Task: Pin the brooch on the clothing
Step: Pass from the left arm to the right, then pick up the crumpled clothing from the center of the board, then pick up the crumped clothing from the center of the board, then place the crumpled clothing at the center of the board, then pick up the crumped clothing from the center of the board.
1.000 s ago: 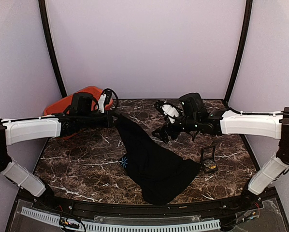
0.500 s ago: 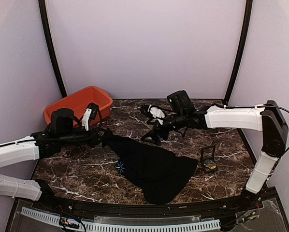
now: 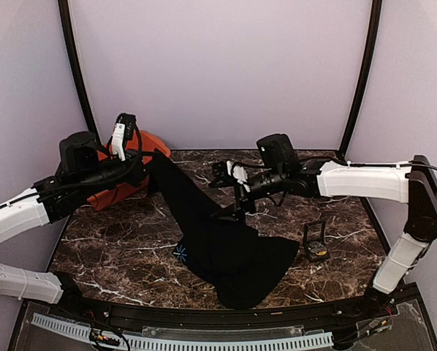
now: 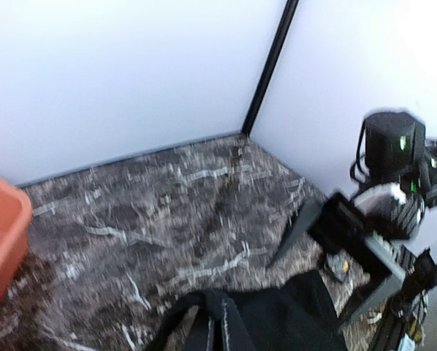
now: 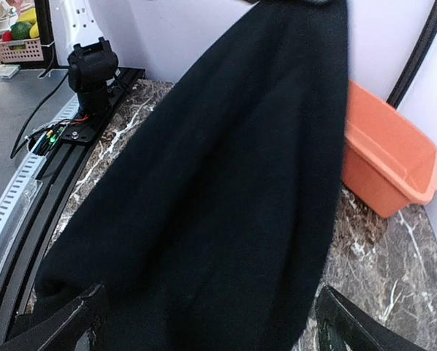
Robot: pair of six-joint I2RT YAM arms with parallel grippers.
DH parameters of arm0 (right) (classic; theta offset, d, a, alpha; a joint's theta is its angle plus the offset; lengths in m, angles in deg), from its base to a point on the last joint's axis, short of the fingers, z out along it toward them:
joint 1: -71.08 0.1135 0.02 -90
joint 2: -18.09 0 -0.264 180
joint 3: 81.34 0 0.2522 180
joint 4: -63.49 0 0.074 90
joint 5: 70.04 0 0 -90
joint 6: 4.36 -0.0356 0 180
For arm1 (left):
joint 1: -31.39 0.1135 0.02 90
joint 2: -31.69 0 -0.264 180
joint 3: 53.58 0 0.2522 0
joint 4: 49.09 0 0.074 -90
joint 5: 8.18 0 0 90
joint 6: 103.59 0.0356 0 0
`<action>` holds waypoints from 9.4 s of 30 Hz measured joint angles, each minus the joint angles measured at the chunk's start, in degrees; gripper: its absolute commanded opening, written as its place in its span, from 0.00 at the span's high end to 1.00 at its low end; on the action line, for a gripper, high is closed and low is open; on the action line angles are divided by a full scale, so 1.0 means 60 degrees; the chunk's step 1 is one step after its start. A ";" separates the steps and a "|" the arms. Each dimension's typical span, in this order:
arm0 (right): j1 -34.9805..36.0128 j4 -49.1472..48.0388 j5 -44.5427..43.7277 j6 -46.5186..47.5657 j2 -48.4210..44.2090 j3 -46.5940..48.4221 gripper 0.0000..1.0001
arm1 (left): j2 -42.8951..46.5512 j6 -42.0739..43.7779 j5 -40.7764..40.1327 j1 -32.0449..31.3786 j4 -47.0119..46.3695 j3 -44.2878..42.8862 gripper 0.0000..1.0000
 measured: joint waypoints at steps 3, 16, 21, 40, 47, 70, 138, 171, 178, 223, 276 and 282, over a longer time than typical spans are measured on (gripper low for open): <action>0.0448 -0.0160 -0.0306 0.0233 -0.0528 -0.0244 0.04 | -0.0244 0.0237 -0.0780 -0.0015 -0.0025 -0.1428 0.99; 0.1679 -0.2983 -0.3450 -0.0306 -0.1388 -0.2269 0.01 | -0.1351 0.0619 -0.1530 -0.0015 0.0058 -0.3486 0.99; 0.2218 -0.3308 -0.4656 -0.0302 -0.0718 -0.1654 0.01 | -0.1552 0.0958 -0.1807 -0.0015 0.0182 -0.4080 0.99; 0.2688 -0.3789 -0.6113 0.0106 -0.0820 -0.1475 0.01 | -0.2251 0.2335 -0.1344 -0.0015 0.0040 -0.5027 0.99; 0.1989 -0.4346 -0.5825 0.0175 -0.0940 -0.0193 0.01 | -0.2353 0.2648 0.0506 -0.0015 -0.0208 -0.5067 0.99; 0.0892 -0.3268 -0.2546 -0.1657 0.0408 0.2106 1.00 | -0.3031 0.2630 0.2656 -0.0131 -0.0499 -0.5064 0.99; -0.2652 -0.3687 -0.8546 -0.2911 -0.1508 -0.1563 1.00 | -0.8491 -0.9522 0.2149 0.0565 -1.0204 0.2299 0.99; -0.4309 -0.5166 -0.5566 -0.6528 -0.2481 -0.2503 0.66 | -0.2226 0.0474 0.4448 0.1071 -0.1494 -0.2233 0.99; -0.4189 -0.3705 -0.5129 -0.6940 -0.1701 -0.3351 0.17 | -0.2051 0.0091 0.3778 0.0004 -0.0805 0.0681 0.99; -0.0357 0.2656 -0.1107 0.0688 0.3570 0.3359 0.13 | -0.0798 -0.2543 -0.0732 0.0404 0.0572 0.2113 0.01; -0.0127 0.1053 -0.4721 0.1071 -0.1468 -0.0667 1.00 | -0.6655 0.1971 0.1166 0.1701 0.5923 -0.3883 0.03; -0.0448 0.0998 -0.5963 0.1067 -0.2007 -0.1428 1.00 | -0.7042 0.2055 0.1719 0.1701 0.6324 -0.3807 0.08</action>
